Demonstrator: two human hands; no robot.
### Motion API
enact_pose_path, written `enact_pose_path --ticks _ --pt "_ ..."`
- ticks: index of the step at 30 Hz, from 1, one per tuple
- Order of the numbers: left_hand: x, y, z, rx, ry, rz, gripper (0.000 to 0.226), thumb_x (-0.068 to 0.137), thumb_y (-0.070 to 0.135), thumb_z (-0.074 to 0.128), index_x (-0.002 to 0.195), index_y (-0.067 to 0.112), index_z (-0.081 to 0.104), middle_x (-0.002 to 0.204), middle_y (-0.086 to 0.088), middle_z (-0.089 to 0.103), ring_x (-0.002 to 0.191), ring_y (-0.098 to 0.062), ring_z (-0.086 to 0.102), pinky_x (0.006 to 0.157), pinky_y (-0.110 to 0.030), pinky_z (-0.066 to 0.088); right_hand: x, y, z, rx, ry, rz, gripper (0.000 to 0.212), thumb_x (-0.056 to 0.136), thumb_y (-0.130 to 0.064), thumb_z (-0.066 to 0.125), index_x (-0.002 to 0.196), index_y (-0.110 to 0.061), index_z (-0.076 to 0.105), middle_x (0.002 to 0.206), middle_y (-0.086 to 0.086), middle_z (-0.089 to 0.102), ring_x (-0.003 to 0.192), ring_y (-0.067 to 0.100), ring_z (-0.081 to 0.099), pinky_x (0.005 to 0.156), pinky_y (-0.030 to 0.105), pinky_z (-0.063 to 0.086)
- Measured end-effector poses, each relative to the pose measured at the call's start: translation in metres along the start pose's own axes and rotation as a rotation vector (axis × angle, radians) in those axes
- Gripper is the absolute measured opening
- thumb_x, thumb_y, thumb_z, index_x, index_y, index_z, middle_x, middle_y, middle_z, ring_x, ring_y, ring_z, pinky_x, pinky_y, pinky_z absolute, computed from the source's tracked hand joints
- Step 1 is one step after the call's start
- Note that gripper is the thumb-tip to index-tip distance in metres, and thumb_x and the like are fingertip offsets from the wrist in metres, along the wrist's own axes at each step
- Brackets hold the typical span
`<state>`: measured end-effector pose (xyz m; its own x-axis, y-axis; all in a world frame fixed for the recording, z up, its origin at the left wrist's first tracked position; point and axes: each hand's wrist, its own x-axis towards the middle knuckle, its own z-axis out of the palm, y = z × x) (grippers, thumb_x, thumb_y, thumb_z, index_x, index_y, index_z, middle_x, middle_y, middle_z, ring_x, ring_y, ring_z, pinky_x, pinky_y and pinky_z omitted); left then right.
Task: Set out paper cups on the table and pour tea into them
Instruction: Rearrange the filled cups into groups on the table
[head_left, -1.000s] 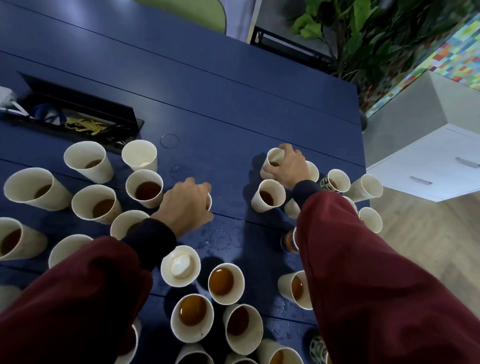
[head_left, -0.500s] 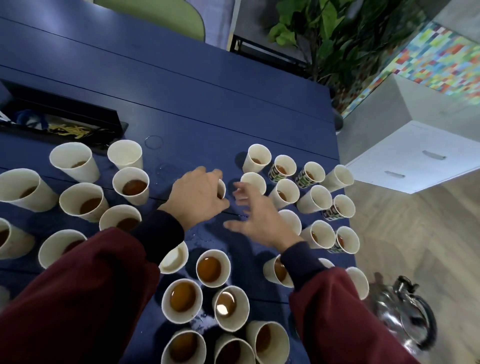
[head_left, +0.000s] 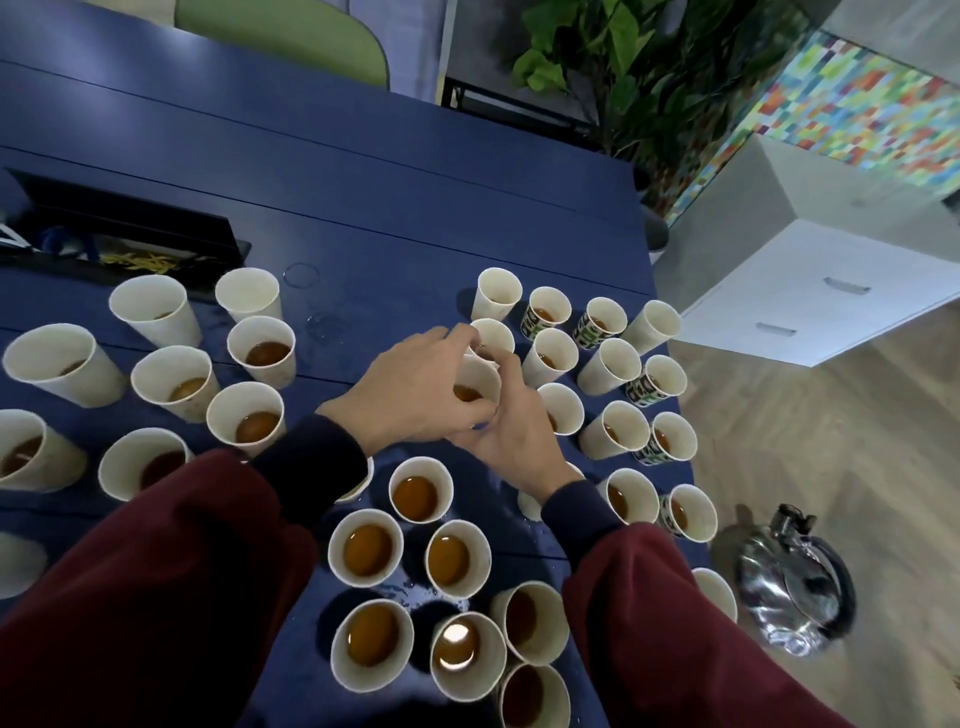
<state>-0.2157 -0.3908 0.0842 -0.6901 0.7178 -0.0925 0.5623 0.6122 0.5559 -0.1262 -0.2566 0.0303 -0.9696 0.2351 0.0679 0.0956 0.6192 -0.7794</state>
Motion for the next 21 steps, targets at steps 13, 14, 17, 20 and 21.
enact_pose_path --ticks 13,14,17,20,21 --pt "-0.031 -0.033 0.031 0.108 -0.403 -0.103 0.061 0.084 0.032 0.069 0.14 0.028 0.044 0.132 0.002 0.052 0.118 -0.02 0.053 0.097 -0.038 0.048 0.012 0.038 0.021 -0.327 0.065 0.233 0.057 0.075 -0.024 0.08 0.118 -0.01 0.045 0.114 0.013 0.063 0.103 0.035 0.061 0.081 0.043 0.051" --pt "-0.034 -0.037 0.036 0.121 -0.465 -0.092 0.065 0.082 0.03 0.071 0.14 0.03 0.043 0.132 0.003 0.052 0.117 -0.019 0.053 0.096 -0.036 0.048 0.014 0.039 0.022 -0.331 0.057 0.264 0.057 0.076 -0.024 0.08 0.118 -0.01 0.044 0.115 0.015 0.062 0.104 0.036 0.061 0.082 0.042 0.05" --pt "-0.041 -0.045 0.048 0.114 -0.536 -0.033 0.075 0.075 0.03 0.079 0.14 0.036 0.041 0.13 0.006 0.053 0.113 -0.013 0.054 0.091 -0.03 0.049 0.016 0.042 0.027 -0.317 0.031 0.331 0.061 0.077 -0.021 0.081 0.121 -0.006 0.043 0.122 0.019 0.059 0.113 0.038 0.057 0.089 0.038 0.045" --pt "-0.045 -0.048 0.053 0.137 -0.549 0.031 0.086 0.073 0.027 0.079 0.146 0.038 0.034 0.134 0.005 0.05 0.117 -0.015 0.054 0.092 -0.031 0.051 0.016 0.043 0.031 -0.277 0.015 0.404 0.064 0.075 -0.019 0.084 0.12 -0.003 0.042 0.126 0.02 0.056 0.116 0.037 0.056 0.094 0.039 0.044" --pt "-0.046 -0.048 0.054 0.151 -0.548 0.049 0.088 0.073 0.027 0.078 0.147 0.039 0.033 0.135 0.005 0.049 0.117 -0.016 0.054 0.093 -0.033 0.052 0.016 0.043 0.032 -0.265 0.018 0.418 0.064 0.074 -0.019 0.085 0.12 -0.003 0.042 0.126 0.02 0.055 0.116 0.037 0.057 0.094 0.039 0.044"
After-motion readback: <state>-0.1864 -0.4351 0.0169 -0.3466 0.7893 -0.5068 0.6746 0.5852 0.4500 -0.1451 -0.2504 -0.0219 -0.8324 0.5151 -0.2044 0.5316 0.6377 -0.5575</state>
